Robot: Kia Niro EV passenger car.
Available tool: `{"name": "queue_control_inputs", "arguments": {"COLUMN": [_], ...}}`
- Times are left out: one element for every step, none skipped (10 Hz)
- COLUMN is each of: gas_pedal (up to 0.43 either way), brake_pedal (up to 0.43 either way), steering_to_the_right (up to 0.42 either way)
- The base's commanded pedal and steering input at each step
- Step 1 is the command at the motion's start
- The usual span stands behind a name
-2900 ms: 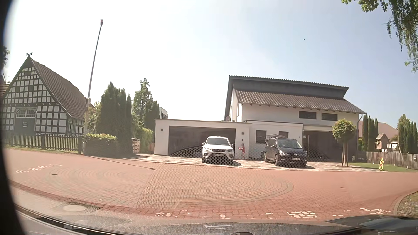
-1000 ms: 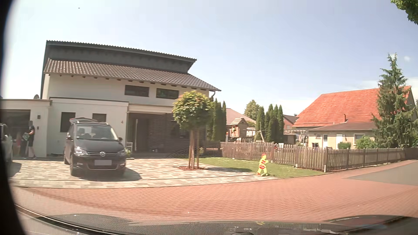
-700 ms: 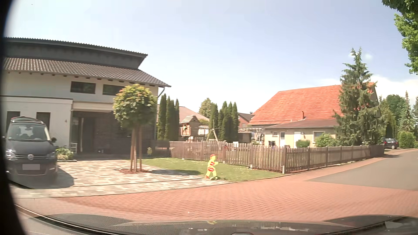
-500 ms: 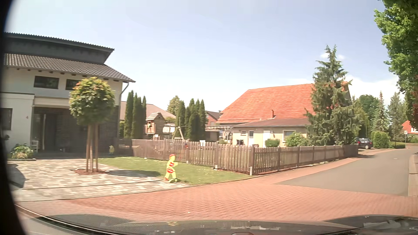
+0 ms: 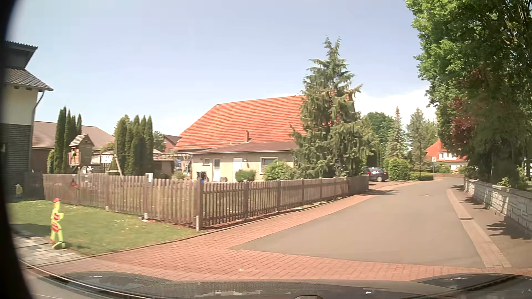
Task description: Follow the waypoints while adhering to traffic rules and regulations
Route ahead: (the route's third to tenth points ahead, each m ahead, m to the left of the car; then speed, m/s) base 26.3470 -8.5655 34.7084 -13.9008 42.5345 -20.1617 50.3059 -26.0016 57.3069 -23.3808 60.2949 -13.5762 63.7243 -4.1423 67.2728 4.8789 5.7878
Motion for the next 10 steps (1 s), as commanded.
{"name": "queue_control_inputs", "arguments": {"gas_pedal": [0.319, 0.319, 0.331, 0.331, 0.339, 0.339, 0.358, 0.358, 0.358, 0.358], "brake_pedal": [0.000, 0.000, 0.000, 0.000, 0.000, 0.000, 0.000, 0.000, 0.000, 0.000], "steering_to_the_right": [0.363, 0.338, 0.312, 0.294, 0.264, 0.229, 0.201, 0.168, 0.141, 0.120]}}
